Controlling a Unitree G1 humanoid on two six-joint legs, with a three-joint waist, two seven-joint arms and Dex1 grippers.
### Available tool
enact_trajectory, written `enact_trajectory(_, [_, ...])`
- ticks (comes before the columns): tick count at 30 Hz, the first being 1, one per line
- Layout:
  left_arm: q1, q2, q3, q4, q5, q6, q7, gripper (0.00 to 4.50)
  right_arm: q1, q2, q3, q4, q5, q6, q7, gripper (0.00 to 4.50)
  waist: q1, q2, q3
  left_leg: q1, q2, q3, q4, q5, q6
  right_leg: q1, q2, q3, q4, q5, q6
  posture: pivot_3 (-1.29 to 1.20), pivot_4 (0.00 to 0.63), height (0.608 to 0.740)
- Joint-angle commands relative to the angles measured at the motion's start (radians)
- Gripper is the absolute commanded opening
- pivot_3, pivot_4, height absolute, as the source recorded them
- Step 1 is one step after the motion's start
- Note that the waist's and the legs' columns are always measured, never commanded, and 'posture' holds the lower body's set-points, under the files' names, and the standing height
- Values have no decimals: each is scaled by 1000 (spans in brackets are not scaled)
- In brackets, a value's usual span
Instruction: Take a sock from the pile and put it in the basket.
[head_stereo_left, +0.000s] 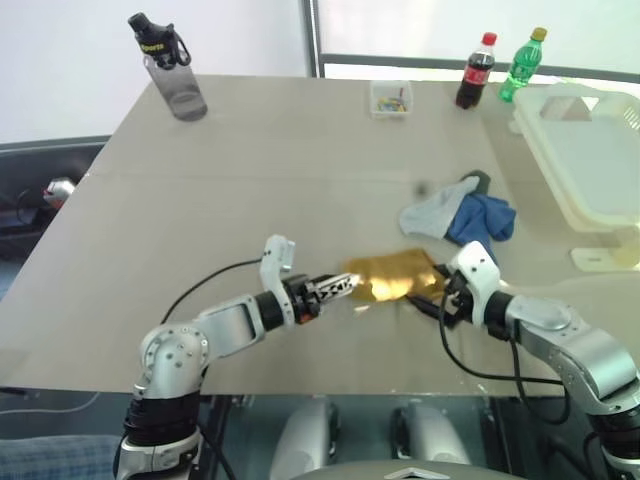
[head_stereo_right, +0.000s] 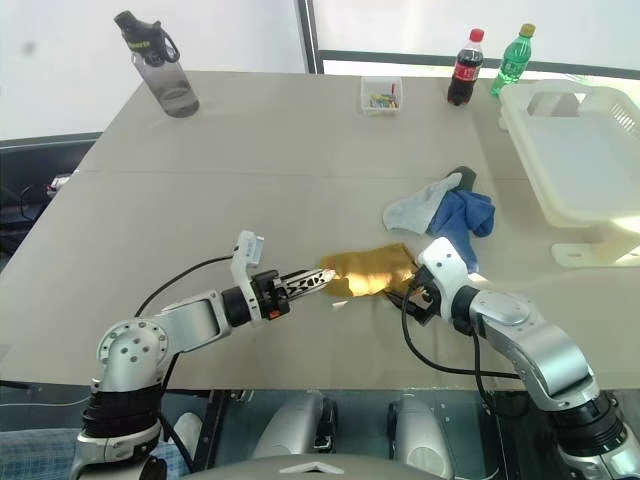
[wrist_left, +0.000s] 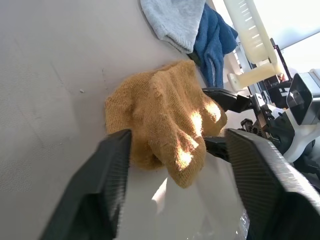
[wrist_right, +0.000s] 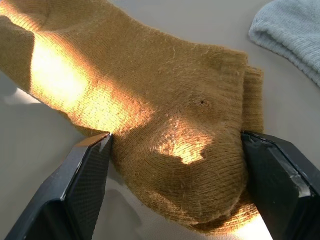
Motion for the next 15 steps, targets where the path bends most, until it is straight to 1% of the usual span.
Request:
enact_trajectory(1, [-3,13,9,-10,33,-24,3,4460,15,9,-12,-7,-10,8,14,4189,-1,0,0,0,0,0,0,0,0,0,0,0,0,0,0,0,150,740])
enact_trajectory(6, [18,46,23,-32,58,-43,-41,4460,17,20,-14,-7,-21,15,22,4189,-1,0,0,0,0,0,0,0,0,0,0,0,0,0,0,0,150,740])
enact_trajectory(9, [32,43,33,-11,55,-38,-21,4460,20,24,-14,-7,-25,17,28,4189,-1,0,0,0,0,0,0,0,0,0,0,0,0,0,0,0,150,740])
enact_trajectory(13, [45,36,52,-2,-2,-7,2,4460,20,32,-11,-7,-33,20,32,4189,-2,-1,-1,1,0,0,0,0,0,0,-1,0,0,0,0,0,150,740])
enact_trajectory(15, [43,37,53,8,4,2,23,4460,17,37,-11,-3,-37,21,34,4189,-1,-1,-1,1,0,0,0,0,0,0,-1,0,0,0,0,0,150,740])
